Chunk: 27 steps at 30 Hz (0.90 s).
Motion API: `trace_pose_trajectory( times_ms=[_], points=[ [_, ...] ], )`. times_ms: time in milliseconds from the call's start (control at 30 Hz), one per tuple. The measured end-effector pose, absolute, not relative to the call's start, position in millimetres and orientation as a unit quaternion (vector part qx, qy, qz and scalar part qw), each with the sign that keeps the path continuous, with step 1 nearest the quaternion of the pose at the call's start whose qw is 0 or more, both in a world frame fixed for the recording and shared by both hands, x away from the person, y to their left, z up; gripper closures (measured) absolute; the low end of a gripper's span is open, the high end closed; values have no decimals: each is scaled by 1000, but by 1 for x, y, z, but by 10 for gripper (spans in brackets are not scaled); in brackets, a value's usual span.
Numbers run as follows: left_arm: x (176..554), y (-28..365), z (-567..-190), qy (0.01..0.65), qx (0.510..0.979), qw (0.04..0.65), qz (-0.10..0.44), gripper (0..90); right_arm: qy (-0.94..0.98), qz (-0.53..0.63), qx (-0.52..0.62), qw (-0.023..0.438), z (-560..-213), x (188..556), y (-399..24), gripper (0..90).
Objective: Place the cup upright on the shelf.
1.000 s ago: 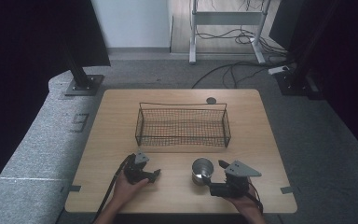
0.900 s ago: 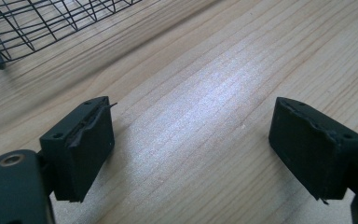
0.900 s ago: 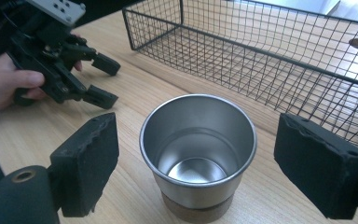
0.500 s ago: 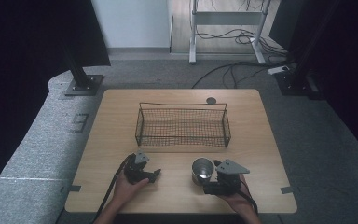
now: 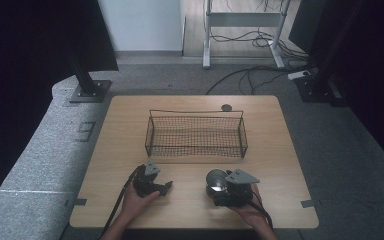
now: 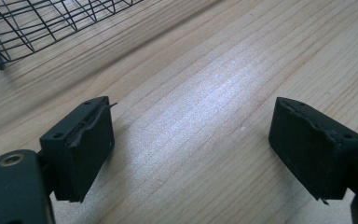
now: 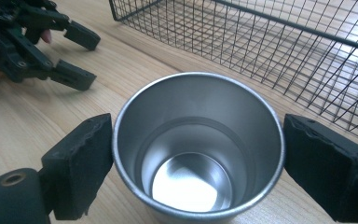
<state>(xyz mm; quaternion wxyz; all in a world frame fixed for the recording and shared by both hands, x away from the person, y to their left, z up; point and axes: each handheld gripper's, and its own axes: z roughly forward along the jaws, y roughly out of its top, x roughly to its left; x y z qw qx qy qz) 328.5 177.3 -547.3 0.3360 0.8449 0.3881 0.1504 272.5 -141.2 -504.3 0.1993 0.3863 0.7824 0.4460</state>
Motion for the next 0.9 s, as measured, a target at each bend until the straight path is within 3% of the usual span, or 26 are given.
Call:
trace_pose_trajectory(
  times_ms=[900],
  points=[
    [329,177,-547,387,846,335,150,139,790,426,392,201,-514,278,-132,137]
  ],
)
